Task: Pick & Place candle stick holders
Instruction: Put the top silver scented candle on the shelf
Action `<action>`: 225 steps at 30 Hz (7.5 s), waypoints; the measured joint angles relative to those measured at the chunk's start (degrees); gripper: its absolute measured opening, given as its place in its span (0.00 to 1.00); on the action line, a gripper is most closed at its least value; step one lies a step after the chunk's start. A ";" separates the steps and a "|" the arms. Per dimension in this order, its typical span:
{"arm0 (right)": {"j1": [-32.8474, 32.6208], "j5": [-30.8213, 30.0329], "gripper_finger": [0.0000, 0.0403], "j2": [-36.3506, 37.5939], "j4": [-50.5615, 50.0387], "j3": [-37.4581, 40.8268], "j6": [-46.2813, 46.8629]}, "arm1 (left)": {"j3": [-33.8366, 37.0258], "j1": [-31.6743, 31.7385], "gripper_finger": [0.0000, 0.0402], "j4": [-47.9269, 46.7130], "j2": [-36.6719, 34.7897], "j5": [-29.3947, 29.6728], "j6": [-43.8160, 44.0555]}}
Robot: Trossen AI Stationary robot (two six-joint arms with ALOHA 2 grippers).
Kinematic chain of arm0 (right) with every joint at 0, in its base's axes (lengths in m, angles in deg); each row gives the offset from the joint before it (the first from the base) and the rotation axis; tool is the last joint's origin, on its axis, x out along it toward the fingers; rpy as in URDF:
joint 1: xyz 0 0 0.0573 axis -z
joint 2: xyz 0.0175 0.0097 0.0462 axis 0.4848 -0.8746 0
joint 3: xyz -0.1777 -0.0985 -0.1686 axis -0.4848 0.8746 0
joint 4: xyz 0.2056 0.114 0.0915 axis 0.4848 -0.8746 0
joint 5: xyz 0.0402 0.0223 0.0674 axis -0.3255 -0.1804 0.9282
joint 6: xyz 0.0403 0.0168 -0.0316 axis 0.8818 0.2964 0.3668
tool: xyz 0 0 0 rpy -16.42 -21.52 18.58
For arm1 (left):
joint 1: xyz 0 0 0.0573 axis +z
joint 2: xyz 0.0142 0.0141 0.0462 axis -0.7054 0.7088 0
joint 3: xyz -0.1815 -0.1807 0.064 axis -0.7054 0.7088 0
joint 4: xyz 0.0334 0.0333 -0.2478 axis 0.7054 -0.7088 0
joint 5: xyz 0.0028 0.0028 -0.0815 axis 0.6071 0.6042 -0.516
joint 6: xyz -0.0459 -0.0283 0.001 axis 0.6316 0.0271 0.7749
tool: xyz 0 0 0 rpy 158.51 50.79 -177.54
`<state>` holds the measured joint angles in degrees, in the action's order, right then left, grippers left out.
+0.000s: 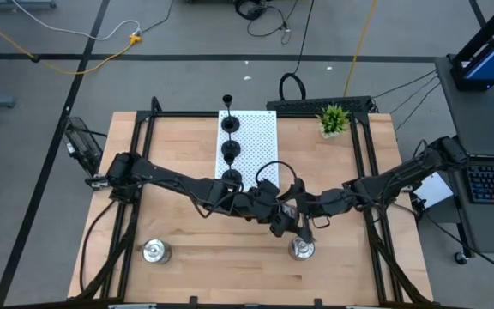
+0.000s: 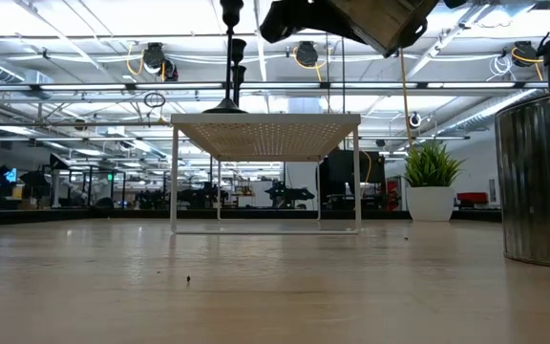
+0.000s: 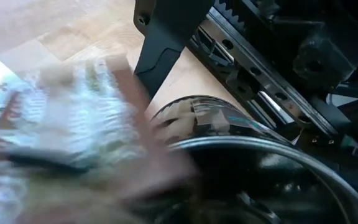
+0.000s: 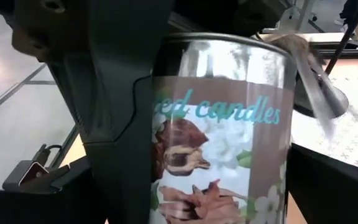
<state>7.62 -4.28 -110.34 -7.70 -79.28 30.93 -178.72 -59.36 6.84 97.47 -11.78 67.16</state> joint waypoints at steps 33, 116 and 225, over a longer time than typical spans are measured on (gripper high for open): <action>-4.01 -11.90 0.98 -0.20 -2.20 -0.52 -3.29 | -0.22 1.15 0.89 2.34 1.05 -0.92 0.81; -6.10 -19.98 0.85 8.67 -11.54 -0.02 2.88 | 0.02 7.88 0.96 6.20 -3.71 -12.03 -7.61; 52.74 18.72 0.85 -31.14 53.81 -2.99 3.62 | 47.92 11.80 0.98 -6.05 -63.14 16.42 -22.32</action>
<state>60.36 14.44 -141.48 46.12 -82.27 34.56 -130.80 -47.56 0.79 34.32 4.64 44.84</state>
